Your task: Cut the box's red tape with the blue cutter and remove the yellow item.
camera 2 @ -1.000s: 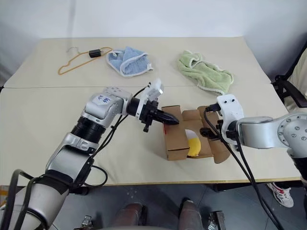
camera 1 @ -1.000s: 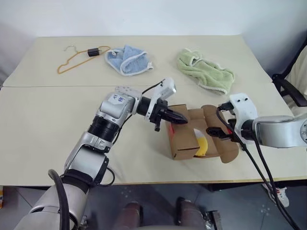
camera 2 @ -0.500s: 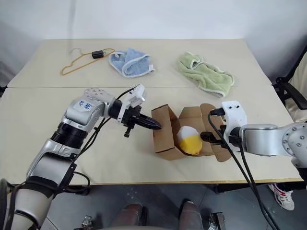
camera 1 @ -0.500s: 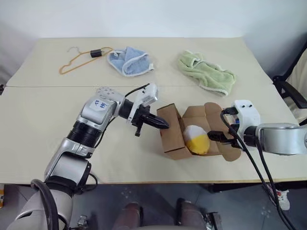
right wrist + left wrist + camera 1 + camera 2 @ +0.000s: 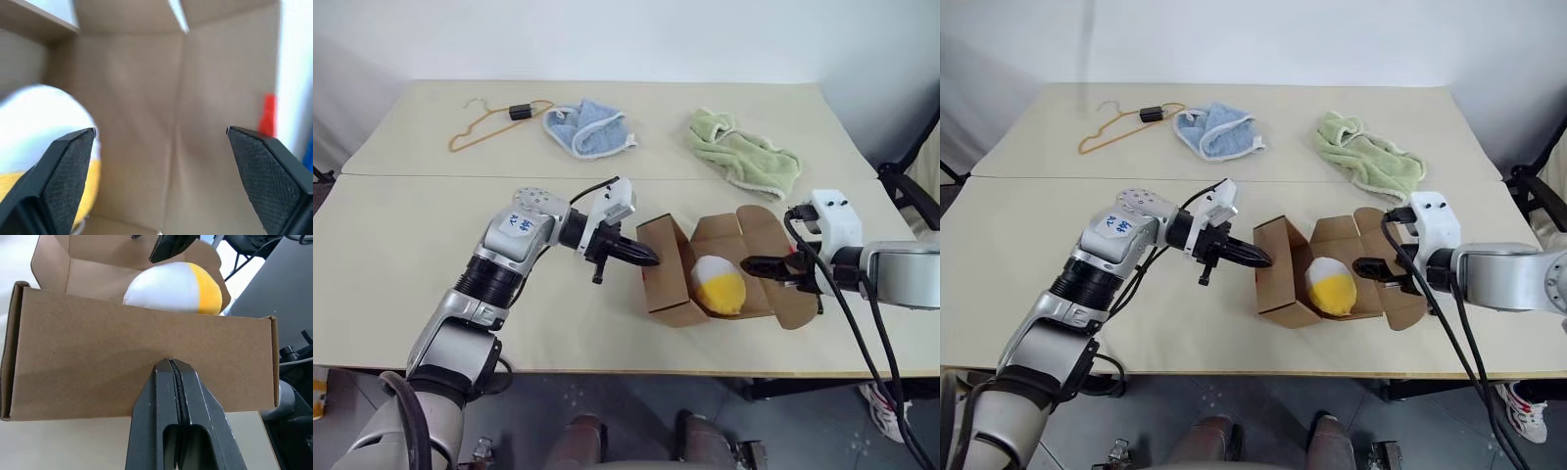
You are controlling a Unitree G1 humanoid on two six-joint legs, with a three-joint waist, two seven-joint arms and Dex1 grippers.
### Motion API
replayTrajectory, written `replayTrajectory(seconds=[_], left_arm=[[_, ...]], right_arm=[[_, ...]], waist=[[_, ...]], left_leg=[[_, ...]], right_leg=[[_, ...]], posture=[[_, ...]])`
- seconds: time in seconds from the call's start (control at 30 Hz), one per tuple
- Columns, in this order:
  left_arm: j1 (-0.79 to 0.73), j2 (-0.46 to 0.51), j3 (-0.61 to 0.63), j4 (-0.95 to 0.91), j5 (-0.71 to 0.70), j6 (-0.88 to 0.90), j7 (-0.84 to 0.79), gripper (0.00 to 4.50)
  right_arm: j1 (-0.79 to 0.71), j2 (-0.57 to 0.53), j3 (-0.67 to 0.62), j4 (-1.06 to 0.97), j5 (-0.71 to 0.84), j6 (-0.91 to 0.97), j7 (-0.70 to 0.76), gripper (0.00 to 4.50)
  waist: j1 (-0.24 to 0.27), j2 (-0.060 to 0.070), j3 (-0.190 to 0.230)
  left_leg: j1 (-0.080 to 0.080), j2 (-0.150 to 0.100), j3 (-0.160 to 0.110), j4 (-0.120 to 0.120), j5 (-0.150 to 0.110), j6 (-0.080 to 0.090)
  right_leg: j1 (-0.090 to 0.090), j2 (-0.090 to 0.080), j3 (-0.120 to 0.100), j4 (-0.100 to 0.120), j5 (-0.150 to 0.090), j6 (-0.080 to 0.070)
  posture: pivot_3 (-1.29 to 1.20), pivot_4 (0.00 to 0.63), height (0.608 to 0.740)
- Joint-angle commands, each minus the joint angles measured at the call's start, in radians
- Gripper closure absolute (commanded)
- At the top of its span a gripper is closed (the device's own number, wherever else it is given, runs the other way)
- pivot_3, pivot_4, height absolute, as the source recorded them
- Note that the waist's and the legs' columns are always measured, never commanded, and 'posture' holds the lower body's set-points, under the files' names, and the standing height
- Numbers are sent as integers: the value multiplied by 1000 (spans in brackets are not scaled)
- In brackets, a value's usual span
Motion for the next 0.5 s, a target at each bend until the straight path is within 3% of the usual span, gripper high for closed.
replayTrajectory(seconds=[0.03,0.5], left_arm=[[66,-9,-94,88,102,6,42,4500],[113,-5,-97,128,151,-20,52,4500]], right_arm=[[-10,-1,-9,-50,20,-10,-2,23],[127,47,-7,-56,-50,-32,18,23]], waist=[[1,0,0],[22,-1,-3]], left_leg=[[0,0,0,0,0,0],[-4,0,-2,0,1,2]], right_leg=[[0,0,0,0,0,0],[0,0,-2,-5,5,-1]], posture=[[0,150,740],[0,150,740]])
